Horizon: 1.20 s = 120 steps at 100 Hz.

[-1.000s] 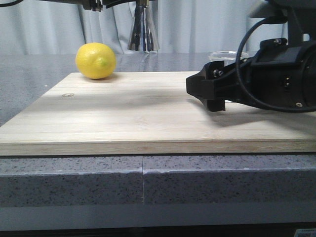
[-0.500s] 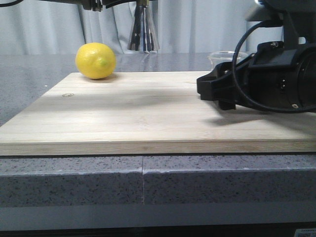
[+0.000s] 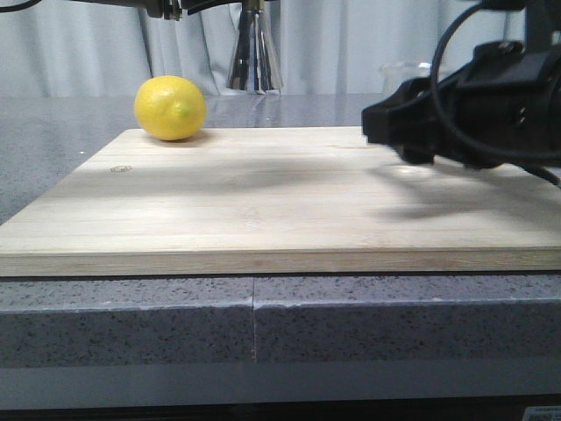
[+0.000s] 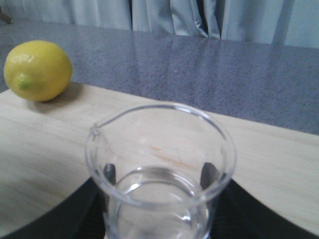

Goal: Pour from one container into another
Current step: 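Reach the right gripper to the glass beaker and grasp it, then lift the beaker with the right gripper and bring it over the jigger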

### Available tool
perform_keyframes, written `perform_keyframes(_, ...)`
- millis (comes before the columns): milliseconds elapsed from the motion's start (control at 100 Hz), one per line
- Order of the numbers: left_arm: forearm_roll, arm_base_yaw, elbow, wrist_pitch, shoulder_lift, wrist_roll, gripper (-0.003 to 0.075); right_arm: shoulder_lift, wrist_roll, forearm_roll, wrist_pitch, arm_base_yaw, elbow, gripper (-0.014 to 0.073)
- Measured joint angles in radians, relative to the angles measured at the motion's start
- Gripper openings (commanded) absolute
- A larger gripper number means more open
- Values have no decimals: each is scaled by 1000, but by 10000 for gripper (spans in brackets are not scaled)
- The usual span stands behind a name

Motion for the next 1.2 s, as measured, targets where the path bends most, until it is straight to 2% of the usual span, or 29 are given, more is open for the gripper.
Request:
perform_keyframes(250, 0, 0, 0, 0, 0, 0, 237, -130, 0, 0, 131, -47, -27, 324)
perform_keyframes(580, 0, 0, 0, 0, 0, 0, 237, -216, -4, -144, 669, -49, -352, 324)
perform_keyframes(750, 0, 0, 0, 0, 0, 0, 237, -216, -4, -223, 872, -23, -516, 324)
perform_keyframes(960, 0, 0, 0, 0, 0, 0, 237, -216, -4, -369, 1014, 66, -650, 324)
perform_keyframes(1200, 0, 0, 0, 0, 0, 0, 237, -216, -4, -554, 1080, 170, -711, 324)
